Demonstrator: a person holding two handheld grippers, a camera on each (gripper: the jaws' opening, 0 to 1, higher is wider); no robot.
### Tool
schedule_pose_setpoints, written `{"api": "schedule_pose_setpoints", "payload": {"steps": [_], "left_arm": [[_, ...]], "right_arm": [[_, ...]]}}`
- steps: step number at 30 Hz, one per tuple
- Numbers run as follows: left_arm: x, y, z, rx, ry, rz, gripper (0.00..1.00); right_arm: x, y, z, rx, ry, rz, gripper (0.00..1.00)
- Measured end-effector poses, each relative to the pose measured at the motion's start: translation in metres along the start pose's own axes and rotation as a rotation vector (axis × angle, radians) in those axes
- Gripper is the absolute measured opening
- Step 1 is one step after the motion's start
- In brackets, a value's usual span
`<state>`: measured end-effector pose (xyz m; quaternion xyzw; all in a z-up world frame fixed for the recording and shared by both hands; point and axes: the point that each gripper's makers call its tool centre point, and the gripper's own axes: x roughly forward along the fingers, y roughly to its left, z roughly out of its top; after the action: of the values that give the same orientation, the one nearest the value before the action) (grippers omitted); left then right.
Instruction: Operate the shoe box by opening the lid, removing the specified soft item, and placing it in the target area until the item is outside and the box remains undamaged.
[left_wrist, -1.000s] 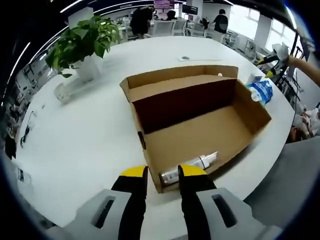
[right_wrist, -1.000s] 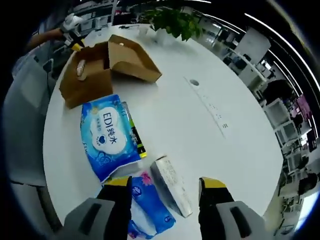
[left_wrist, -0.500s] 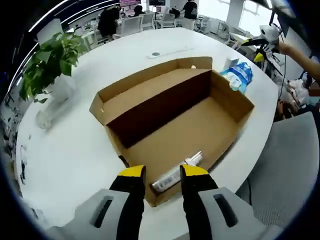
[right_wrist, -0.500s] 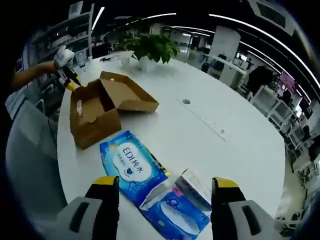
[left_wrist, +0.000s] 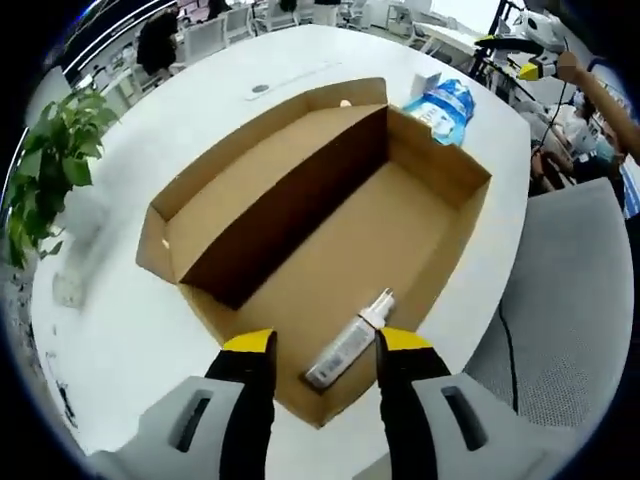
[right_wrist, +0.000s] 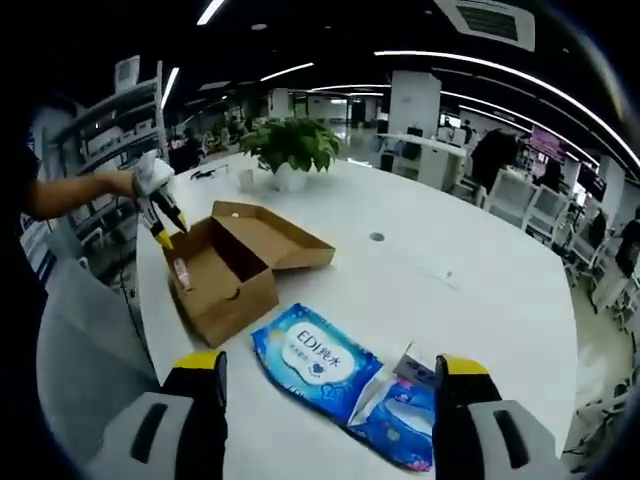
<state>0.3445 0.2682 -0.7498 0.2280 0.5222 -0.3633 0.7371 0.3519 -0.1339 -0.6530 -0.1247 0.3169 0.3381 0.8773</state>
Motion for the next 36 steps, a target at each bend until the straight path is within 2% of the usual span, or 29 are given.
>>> {"api": "schedule_pose_setpoints", "payload": {"steps": [3, 6, 8, 11, 14, 16, 22, 27, 30, 36], "left_arm": [[0.004, -0.005, 0.001, 0.098, 0.037, -0.054, 0.42], [0.008, -0.004, 0.004, 0.141, 0.059, -0.076, 0.46], [0.010, -0.007, 0.009, 0.166, 0.056, -0.110, 0.47], [0.012, -0.011, 0.008, 0.233, 0.088, -0.155, 0.49], [0.017, -0.010, 0.007, 0.309, 0.125, -0.168, 0.49], [0.021, -0.008, 0.007, 0.329, 0.138, -0.170, 0.47], [0.030, -0.008, 0.002, 0.445, 0.204, -0.203, 0.49], [0.040, -0.008, -0.007, 0.527, 0.256, -0.237, 0.52], [0.045, -0.010, -0.010, 0.580, 0.264, -0.258, 0.53], [0.053, -0.014, -0.011, 0.584, 0.265, -0.291, 0.52]], "right_arm": [[-0.006, 0.015, -0.003, 0.007, 0.001, 0.005, 0.88], [-0.012, 0.030, -0.003, 0.040, -0.028, -0.001, 0.90], [-0.016, 0.041, -0.003, 0.050, -0.037, -0.003, 0.92], [-0.020, 0.054, -0.003, 0.054, -0.056, -0.019, 0.94], [-0.023, 0.067, -0.003, 0.060, -0.068, -0.035, 0.95], [-0.024, 0.075, -0.005, 0.050, -0.068, -0.043, 0.96], [-0.027, 0.099, -0.018, 0.028, -0.042, -0.042, 0.99], [-0.031, 0.107, -0.026, 0.051, -0.035, -0.056, 0.99], [-0.035, 0.109, -0.029, 0.064, -0.036, -0.069, 0.98], [-0.041, 0.108, -0.038, 0.121, -0.039, -0.096, 0.98]]}}
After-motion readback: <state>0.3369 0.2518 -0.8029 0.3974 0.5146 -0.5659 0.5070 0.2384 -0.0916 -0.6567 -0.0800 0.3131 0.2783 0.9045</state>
